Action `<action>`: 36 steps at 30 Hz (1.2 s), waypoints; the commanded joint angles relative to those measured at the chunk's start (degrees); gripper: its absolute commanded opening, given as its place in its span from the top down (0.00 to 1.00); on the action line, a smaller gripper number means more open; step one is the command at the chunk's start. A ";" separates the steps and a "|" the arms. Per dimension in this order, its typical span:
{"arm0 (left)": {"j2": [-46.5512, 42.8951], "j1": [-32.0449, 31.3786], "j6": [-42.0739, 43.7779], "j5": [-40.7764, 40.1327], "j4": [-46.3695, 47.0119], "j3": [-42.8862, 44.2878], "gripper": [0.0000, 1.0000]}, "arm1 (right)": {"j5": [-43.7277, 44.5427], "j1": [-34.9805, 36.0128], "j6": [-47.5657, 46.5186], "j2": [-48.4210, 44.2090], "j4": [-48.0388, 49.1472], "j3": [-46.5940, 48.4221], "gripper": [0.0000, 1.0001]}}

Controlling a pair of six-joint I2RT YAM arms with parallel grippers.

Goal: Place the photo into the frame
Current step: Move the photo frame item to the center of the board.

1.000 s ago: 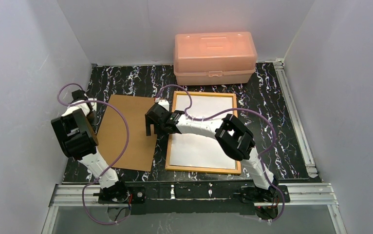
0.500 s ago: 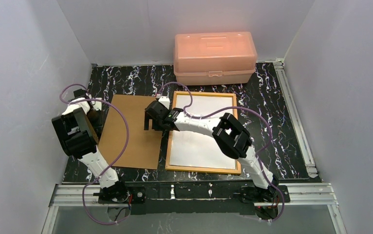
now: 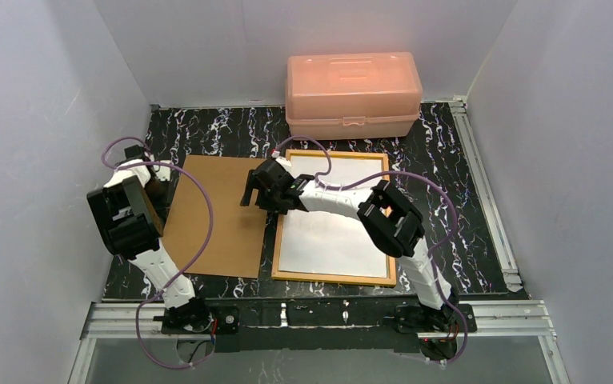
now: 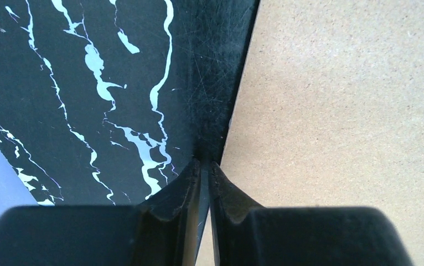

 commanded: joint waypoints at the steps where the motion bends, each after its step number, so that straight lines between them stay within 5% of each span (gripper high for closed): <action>1: 3.57 -1.93 -0.16 4.43 -3.20 -2.55 0.91 | -7.64 1.48 5.47 -6.53 12.18 -1.88 0.01; 15: 3.40 -5.58 -1.45 5.46 -4.04 -2.84 1.00 | -7.66 0.96 6.80 -12.82 15.29 -8.85 0.01; 36: 1.92 -14.50 -3.47 8.54 -6.20 -4.42 1.00 | -5.36 -2.13 7.99 -21.12 16.50 -19.54 0.01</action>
